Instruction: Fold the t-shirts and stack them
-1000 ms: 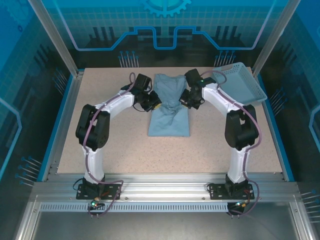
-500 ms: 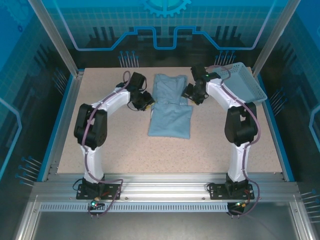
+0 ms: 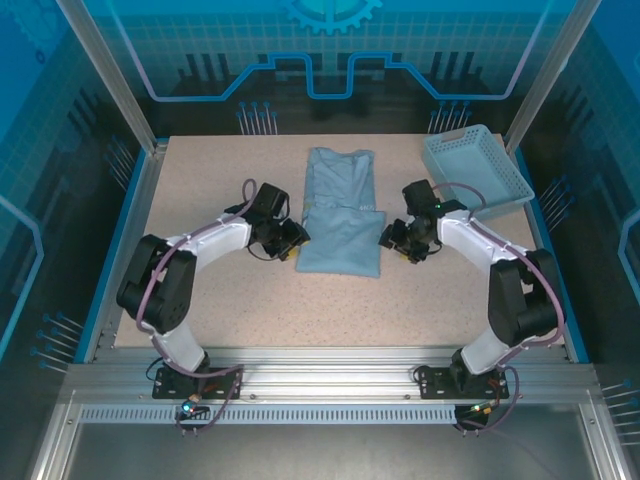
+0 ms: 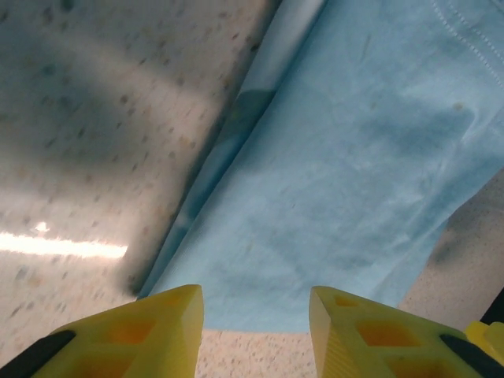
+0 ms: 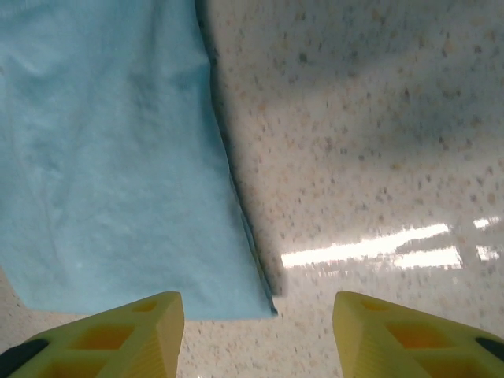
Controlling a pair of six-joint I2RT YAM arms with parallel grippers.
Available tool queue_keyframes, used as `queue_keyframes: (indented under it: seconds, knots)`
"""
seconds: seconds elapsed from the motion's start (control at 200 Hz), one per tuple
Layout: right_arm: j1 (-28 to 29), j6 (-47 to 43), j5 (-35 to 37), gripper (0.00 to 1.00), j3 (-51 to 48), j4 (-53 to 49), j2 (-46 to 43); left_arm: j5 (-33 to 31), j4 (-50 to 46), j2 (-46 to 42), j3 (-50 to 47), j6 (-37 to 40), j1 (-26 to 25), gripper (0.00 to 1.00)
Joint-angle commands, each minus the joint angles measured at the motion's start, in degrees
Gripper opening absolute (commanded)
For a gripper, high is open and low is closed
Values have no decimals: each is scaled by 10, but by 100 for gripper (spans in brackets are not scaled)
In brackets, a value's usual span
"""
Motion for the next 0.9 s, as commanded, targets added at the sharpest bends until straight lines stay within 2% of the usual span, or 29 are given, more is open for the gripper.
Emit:
queue_keyframes:
  seconds: [0.0, 0.125, 0.35, 0.495, 0.62, 0.895]
  knots:
    - [-34, -31, -54, 54, 29, 83, 49, 5, 27, 42, 39, 56, 10, 42]
    - [-45, -64, -78, 54, 106, 91, 127, 20, 64, 76, 58, 61, 24, 42]
    - [-59, -85, -89, 51, 210, 59, 233, 5, 42, 144, 135, 73, 30, 39]
    - [-59, -95, -86, 48, 234, 43, 254, -5, 49, 175, 175, 75, 30, 39]
    - [-61, -103, -81, 47, 246, 27, 263, -20, 7, 212, 223, 97, 30, 38]
    - [-61, -118, -80, 43, 275, 3, 286, -49, -12, 246, 267, 121, 29, 38]
